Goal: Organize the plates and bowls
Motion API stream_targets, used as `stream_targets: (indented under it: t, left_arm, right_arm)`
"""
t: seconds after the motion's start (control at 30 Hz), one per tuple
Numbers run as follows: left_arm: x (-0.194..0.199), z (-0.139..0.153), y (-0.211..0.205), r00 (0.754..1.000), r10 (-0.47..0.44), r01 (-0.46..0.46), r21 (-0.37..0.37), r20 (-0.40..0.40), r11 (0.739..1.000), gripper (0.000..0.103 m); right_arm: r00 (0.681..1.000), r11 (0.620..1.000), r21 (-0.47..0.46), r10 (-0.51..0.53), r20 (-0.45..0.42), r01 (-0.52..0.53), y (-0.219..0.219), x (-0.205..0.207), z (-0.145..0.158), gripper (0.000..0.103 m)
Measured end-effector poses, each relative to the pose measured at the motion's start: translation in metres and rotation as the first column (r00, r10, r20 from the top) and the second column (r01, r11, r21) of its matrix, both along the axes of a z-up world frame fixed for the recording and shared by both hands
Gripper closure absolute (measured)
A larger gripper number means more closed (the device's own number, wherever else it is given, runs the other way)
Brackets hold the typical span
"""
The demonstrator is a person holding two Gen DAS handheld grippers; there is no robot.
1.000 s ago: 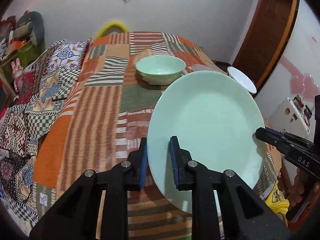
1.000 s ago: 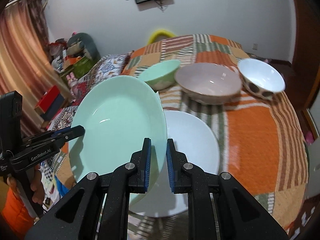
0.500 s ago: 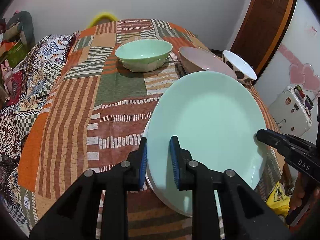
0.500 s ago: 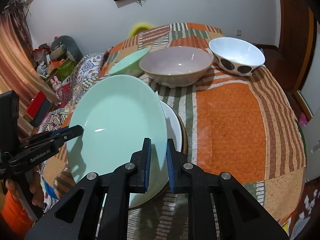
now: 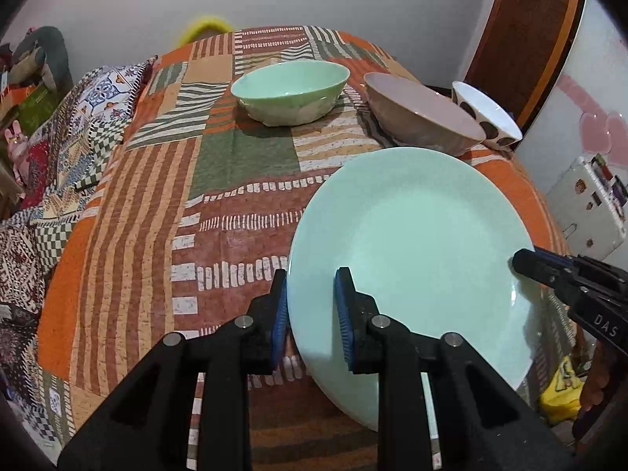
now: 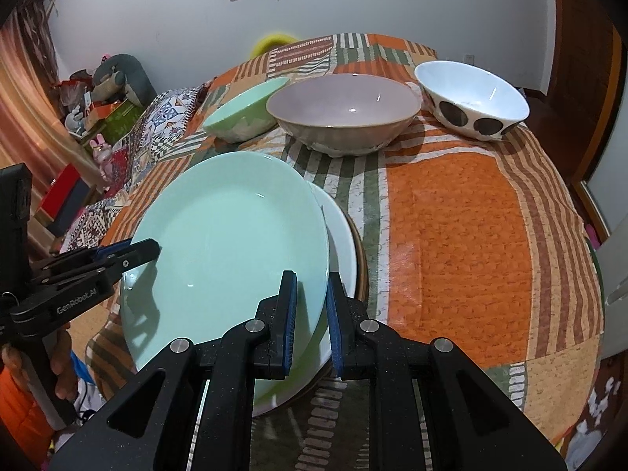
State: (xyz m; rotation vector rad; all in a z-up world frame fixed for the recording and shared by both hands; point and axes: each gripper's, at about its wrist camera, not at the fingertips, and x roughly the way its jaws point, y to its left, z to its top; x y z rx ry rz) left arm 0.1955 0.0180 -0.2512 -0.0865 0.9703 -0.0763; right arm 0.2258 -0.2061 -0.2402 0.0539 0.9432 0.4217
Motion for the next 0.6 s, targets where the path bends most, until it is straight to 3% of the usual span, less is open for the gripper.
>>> stream_targets:
  t: [0.17, 0.6]
  left_arm:
    - [-0.0007, -0.002, -0.0067, 1.0, -0.012, 0.012, 0.054, 0.012, 0.998, 0.08]
    - [0.0001, -0.0022, -0.0011, 1.0, -0.003, 0.003, 0.015, 0.0, 1.0, 0.08]
  right_arm:
    - [1.0, 1.0, -0.016, -0.002, 0.015, 0.002, 0.0015, -0.0011, 0.0009, 0.089]
    - [1.0, 0.999, -0.03, -0.015, 0.012, 0.015, 0.0043, -0.0039, 0.0026, 0.087]
